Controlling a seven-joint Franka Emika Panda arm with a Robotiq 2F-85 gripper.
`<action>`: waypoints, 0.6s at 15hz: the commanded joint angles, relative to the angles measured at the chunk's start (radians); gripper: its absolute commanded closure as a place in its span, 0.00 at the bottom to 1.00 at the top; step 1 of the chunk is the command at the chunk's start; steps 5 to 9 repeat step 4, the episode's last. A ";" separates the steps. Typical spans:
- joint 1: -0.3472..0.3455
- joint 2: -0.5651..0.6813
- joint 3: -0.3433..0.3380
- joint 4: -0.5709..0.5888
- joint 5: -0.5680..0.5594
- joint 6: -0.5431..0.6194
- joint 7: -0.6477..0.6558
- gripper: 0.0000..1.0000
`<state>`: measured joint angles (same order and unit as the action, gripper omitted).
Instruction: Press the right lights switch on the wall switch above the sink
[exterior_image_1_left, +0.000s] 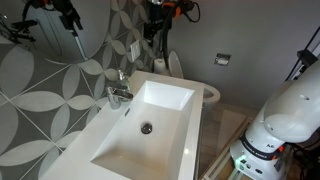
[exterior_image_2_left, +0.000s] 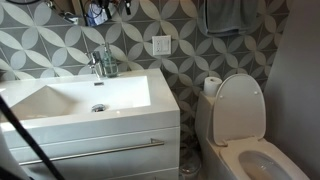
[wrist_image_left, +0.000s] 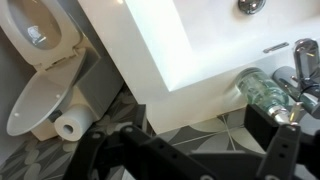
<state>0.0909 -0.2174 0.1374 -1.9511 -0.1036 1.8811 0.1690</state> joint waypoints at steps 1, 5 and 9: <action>0.010 -0.017 0.011 -0.010 0.001 0.000 -0.014 0.00; 0.015 -0.024 0.018 -0.014 0.001 -0.002 -0.013 0.00; 0.015 -0.024 0.018 -0.014 0.001 -0.002 -0.013 0.00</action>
